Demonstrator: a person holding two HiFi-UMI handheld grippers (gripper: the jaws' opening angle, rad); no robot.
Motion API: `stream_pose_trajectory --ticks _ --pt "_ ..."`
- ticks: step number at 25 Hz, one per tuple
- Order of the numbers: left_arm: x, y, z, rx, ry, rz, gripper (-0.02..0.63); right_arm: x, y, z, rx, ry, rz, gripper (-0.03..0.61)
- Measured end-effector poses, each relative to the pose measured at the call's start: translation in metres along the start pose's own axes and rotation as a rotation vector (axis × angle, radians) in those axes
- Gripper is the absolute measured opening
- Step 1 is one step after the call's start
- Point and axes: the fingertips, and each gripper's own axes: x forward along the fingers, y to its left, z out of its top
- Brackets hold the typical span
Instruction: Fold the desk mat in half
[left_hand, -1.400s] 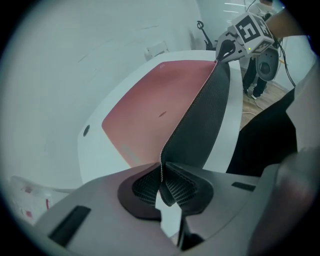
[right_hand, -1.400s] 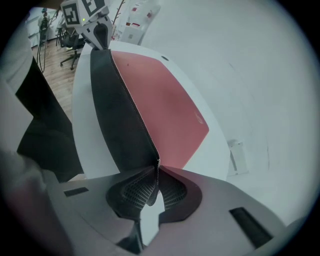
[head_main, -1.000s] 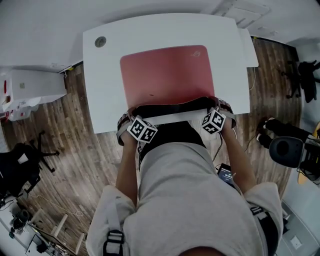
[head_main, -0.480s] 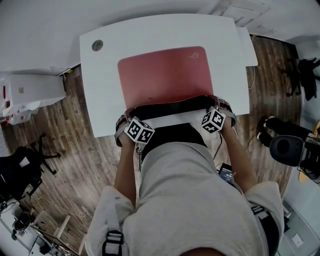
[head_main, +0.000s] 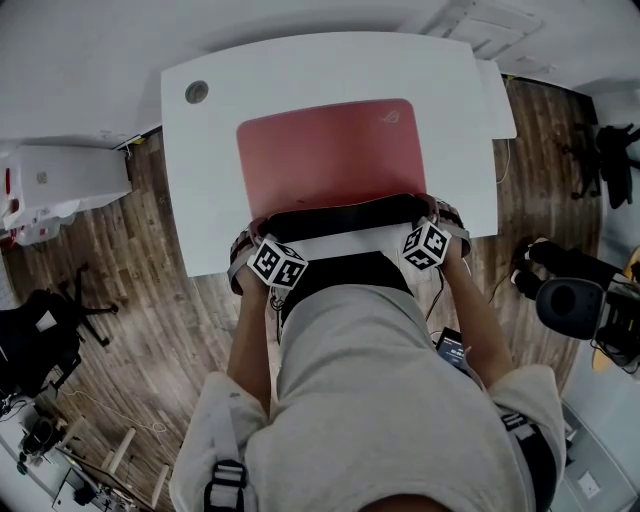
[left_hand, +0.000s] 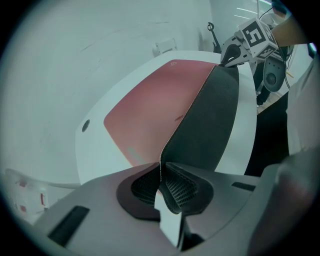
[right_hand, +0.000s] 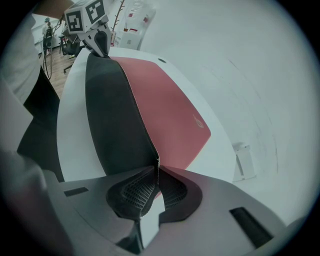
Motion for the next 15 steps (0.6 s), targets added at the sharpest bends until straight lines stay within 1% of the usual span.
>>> stream_pose_trajectory --ticks 15 --pt "0.004 0.014 0.007 -0.003 -0.005 0.029 0.037 0.006 -0.013 0.008 0.006 -0.011 -0.019 0.052"
